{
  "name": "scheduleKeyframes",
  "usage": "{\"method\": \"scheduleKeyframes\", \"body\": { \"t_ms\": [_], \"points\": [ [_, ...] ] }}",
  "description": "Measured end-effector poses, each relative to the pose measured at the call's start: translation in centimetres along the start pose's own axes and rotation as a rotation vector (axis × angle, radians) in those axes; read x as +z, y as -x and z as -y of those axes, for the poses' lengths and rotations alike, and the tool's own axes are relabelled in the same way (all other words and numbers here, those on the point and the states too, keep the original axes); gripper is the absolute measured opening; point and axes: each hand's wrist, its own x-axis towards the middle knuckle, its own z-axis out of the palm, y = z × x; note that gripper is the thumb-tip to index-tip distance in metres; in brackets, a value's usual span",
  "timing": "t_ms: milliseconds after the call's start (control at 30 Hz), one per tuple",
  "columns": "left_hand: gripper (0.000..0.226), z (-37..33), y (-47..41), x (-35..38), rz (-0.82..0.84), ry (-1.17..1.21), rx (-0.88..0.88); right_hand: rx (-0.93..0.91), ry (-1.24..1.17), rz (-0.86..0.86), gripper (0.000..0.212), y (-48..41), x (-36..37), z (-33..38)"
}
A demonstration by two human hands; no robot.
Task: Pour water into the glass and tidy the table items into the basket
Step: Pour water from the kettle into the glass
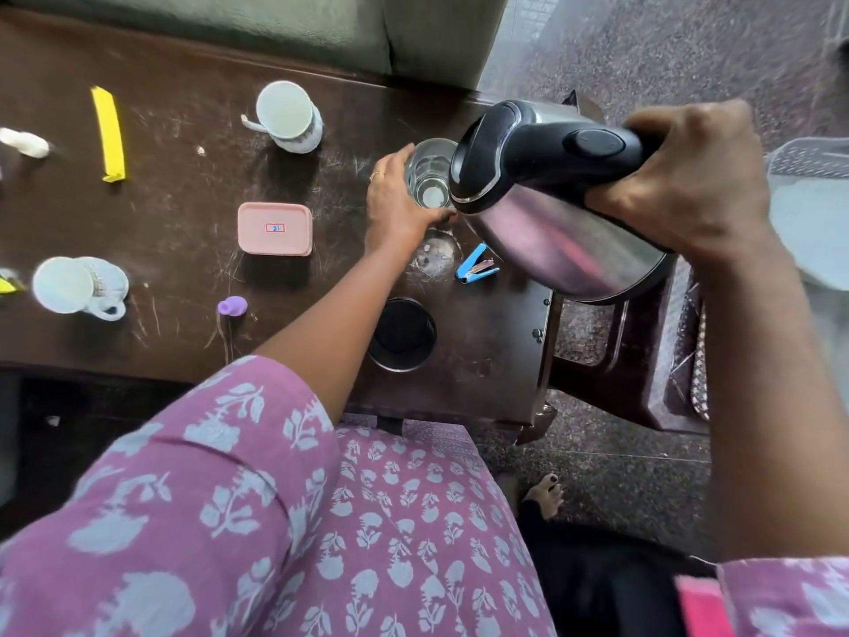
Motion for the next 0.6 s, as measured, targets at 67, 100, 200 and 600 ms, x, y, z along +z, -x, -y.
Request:
{"method": "scheduleKeyframes", "body": {
  "t_ms": [67, 100, 200, 600],
  "points": [
    [0.083, 0.07, -0.05, -0.02, -0.002, -0.001, 0.001, -0.018, 0.013, 0.007, 0.035, -0.05, 0.11, 0.1],
    [0.083, 0.1, -0.08, -0.03, -0.002, -0.001, 0.0, -0.027, 0.019, 0.011, 0.038, -0.05, 0.16, 0.18],
    [0.082, 0.16, -0.16, -0.01, -0.001, 0.0, -0.001, -0.048, 0.024, 0.023, 0.045, -0.1, 0.2, 0.43],
    [0.084, 0.49, -0.11, 0.12, -0.002, 0.0, 0.019, -0.032, 0.036, 0.06, 0.041, -0.48, -0.07, 0.75]
  ]
}}
